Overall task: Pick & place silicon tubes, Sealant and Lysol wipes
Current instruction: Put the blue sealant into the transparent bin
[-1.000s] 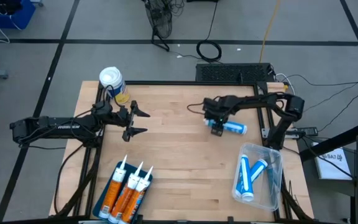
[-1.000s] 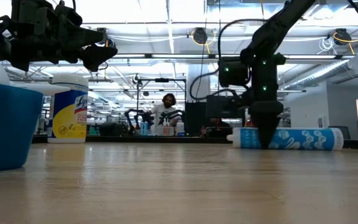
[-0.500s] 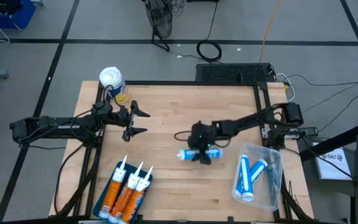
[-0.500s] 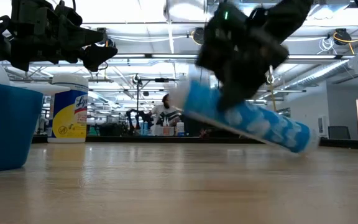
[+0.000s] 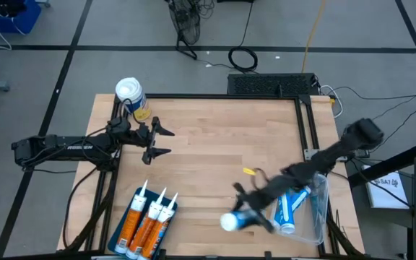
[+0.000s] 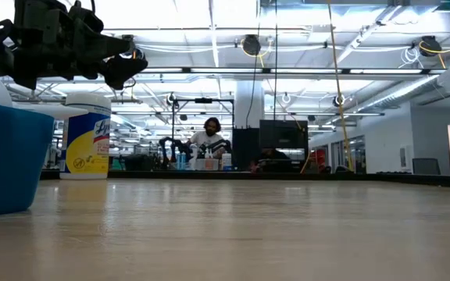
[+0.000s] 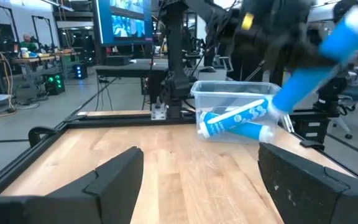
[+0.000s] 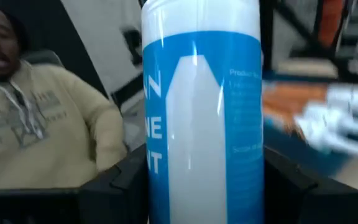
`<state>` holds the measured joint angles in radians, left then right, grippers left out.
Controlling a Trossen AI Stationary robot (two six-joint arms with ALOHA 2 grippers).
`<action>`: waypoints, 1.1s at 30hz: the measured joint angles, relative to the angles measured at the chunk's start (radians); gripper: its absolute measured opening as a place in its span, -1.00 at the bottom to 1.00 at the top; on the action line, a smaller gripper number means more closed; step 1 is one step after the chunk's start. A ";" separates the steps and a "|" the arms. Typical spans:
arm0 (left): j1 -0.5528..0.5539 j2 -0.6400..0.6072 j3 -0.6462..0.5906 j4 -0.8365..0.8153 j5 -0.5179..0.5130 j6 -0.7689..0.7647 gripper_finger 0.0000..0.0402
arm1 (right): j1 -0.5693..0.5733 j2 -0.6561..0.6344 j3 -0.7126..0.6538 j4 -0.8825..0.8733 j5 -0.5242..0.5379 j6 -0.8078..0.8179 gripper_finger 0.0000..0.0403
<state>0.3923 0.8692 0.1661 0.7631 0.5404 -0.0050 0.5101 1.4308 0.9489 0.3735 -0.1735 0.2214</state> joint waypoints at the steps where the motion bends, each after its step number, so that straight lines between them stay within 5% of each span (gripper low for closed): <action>1: 0.000 0.000 0.000 -0.002 0.000 0.000 0.54 | 0.047 -0.037 0.001 -0.019 0.056 -0.007 0.01; 8: 0.000 0.000 0.000 -0.002 0.000 0.000 0.54 | 0.414 -0.218 0.005 -0.308 0.623 -0.113 0.01; 14: 0.000 0.000 0.000 -0.002 0.000 0.000 0.54 | 0.647 -0.247 -0.007 -0.472 1.068 -0.063 0.01; 21: 0.000 0.000 0.000 -0.003 0.000 0.000 0.54 | 0.785 -0.247 -0.108 -0.458 1.190 0.110 0.01; 33: 0.000 0.000 0.000 -0.003 0.000 0.000 0.54 | 0.842 -0.251 -0.481 -0.385 1.262 0.863 0.04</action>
<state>0.3923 0.8696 0.1661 0.7605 0.5405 -0.0048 1.3522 1.1797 0.4682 -0.0114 1.0882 1.0839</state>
